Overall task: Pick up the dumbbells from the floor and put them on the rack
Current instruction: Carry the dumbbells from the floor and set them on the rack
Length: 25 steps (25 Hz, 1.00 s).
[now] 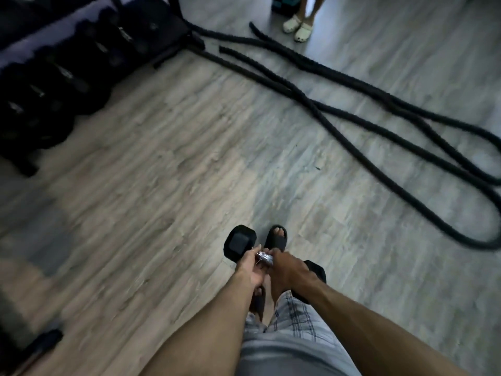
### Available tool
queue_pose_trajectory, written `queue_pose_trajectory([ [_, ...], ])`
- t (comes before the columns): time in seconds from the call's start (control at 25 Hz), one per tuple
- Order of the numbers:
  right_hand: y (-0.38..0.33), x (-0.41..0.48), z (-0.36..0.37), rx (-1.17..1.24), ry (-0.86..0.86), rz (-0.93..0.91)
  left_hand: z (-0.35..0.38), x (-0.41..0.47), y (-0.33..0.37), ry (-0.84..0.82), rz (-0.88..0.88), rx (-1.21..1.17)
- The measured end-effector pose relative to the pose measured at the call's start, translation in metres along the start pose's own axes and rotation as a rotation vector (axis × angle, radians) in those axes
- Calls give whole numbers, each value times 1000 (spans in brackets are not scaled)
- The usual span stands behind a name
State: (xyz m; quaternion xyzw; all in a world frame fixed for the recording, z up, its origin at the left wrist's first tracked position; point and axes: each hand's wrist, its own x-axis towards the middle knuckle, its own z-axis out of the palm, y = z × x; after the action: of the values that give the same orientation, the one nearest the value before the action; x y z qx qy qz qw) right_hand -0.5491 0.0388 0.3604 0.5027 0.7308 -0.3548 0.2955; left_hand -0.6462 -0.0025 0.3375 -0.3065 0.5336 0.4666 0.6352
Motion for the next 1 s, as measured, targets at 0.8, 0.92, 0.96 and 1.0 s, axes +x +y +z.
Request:
queue_pose_trajectory([
  [0.8,-268,260,-260,-564,-252,-523,70,52,357,50,167,-700],
  [0.92,-335,299,-277,-655,-260,-538,55,67,424,51,170,-755],
  [0.96,-361,312,-283,-676,-257,-534,49,70,451,41,162,-781],
  [1.0,-384,321,-290,-697,-267,-523,44,70,474,33,154,-803],
])
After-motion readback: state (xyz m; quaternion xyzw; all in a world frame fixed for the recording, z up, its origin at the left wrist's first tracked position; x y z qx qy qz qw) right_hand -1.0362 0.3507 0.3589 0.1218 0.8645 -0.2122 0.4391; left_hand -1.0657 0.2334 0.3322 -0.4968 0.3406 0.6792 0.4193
